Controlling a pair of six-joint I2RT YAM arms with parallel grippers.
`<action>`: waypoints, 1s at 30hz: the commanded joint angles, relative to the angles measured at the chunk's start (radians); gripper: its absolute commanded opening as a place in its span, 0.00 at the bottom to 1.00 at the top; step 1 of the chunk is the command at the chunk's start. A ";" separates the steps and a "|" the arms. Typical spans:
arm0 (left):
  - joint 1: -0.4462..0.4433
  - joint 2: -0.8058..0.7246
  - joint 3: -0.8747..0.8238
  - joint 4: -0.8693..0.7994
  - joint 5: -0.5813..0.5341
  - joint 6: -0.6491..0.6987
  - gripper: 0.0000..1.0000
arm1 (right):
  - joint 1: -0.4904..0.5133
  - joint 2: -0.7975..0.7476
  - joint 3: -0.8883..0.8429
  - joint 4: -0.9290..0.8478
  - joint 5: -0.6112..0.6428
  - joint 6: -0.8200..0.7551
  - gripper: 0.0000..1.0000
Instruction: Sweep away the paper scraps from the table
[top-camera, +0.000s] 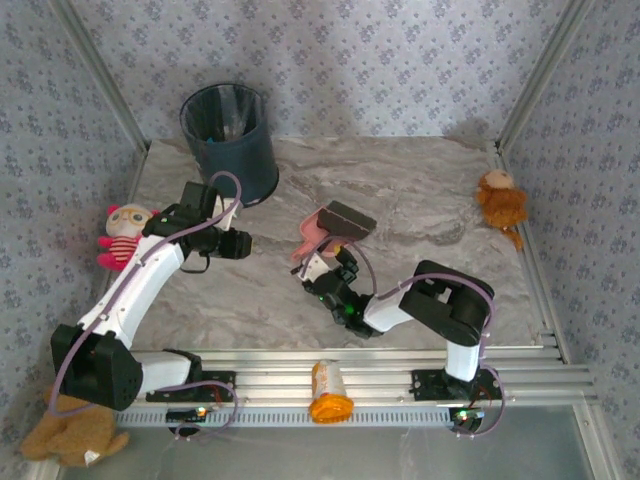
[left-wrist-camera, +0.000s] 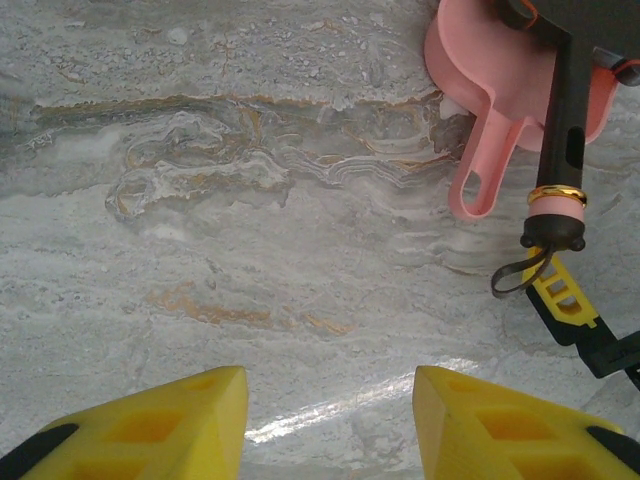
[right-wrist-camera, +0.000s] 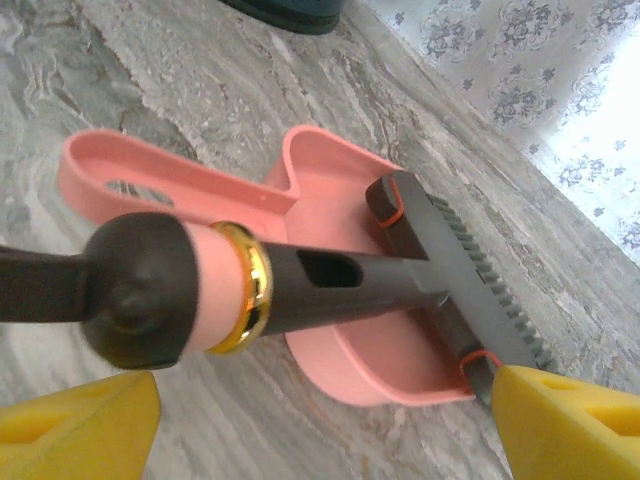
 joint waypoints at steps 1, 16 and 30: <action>0.006 -0.002 0.000 -0.018 0.005 0.006 0.47 | 0.015 -0.064 -0.024 -0.021 0.077 0.048 0.88; 0.004 -0.045 -0.007 0.019 -0.278 -0.182 0.47 | 0.041 -0.342 -0.104 -0.535 0.318 0.382 0.90; 0.008 -0.202 -0.335 0.530 -0.717 -0.172 0.49 | -0.182 -0.655 -0.080 -0.887 0.347 0.574 0.91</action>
